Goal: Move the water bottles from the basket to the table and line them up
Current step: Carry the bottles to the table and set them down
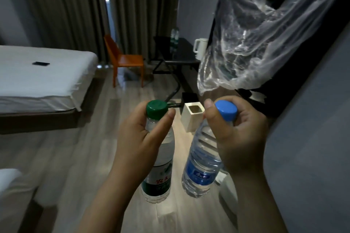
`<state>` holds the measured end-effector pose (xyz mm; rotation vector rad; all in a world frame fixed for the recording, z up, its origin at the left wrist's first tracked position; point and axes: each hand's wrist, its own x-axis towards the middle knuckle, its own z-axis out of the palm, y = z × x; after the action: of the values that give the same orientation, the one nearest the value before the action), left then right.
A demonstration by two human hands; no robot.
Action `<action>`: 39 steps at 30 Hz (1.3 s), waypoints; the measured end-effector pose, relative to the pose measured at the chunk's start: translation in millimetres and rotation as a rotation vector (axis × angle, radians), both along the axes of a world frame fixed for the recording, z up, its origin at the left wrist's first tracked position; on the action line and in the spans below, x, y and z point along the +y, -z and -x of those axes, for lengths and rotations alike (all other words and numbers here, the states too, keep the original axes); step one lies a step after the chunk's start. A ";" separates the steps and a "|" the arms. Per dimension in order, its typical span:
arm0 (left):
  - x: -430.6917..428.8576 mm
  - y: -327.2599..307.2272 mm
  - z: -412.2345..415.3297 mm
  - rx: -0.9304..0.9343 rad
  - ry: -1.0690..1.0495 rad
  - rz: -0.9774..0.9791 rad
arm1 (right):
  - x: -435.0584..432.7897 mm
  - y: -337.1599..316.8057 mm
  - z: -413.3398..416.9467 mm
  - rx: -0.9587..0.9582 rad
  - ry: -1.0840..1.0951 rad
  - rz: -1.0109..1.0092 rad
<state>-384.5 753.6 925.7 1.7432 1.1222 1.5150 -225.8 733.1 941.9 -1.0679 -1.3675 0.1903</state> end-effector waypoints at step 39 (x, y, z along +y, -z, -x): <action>532.9 3.6 133.8 0.025 -0.135 0.021 | 549.0 9.0 130.4 0.038 -0.048 0.106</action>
<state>-518.3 1286.5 922.2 1.7063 1.2866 1.5580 -356.2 1282.0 932.9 -1.1138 -1.3621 0.3199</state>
